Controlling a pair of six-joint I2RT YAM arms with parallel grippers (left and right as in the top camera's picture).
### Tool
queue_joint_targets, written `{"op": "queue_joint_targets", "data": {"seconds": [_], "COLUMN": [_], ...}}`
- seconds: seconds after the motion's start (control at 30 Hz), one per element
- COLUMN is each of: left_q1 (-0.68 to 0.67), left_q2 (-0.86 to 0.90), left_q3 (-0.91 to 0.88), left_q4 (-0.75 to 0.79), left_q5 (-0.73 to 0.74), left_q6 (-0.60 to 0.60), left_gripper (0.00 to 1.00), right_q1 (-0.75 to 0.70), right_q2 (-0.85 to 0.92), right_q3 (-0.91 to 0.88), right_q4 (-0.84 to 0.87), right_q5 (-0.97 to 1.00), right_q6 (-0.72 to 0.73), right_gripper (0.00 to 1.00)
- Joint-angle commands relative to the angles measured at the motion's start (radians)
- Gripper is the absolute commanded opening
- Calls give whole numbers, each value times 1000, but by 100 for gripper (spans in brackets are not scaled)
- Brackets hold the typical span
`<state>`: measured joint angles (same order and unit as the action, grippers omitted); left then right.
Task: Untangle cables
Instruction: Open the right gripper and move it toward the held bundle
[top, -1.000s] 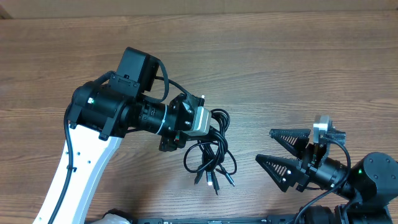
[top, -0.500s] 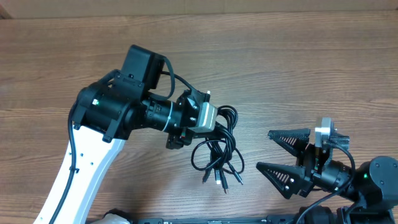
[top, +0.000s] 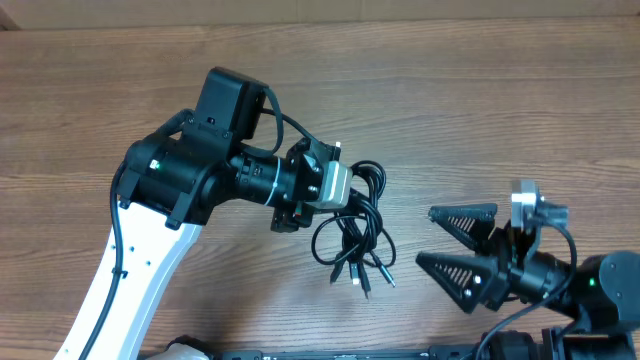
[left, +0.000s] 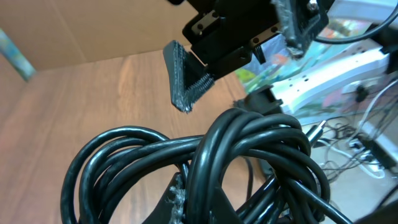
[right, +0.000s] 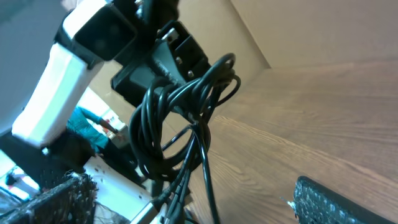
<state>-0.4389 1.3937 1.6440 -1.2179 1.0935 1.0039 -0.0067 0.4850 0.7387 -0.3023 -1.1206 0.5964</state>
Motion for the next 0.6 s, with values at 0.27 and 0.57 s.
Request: {"op": "queue_joint_targets", "data": {"seconds": [0.27,0.57], "left_q1": [30,150], "left_q2": [-8,-8], "left_q3": [8,8], "left_q4": [93,92], "left_q5": [-129,-151], "left_q6": [-120,-137], "left_gripper": [4,4], "right_q1": [0,79], "right_q2": [190,336], "right_q3": [30,51], "right_q4": [69,238], "right_q5": [19,58], "right_q6": [116,193], "right_gripper": [100,100]}}
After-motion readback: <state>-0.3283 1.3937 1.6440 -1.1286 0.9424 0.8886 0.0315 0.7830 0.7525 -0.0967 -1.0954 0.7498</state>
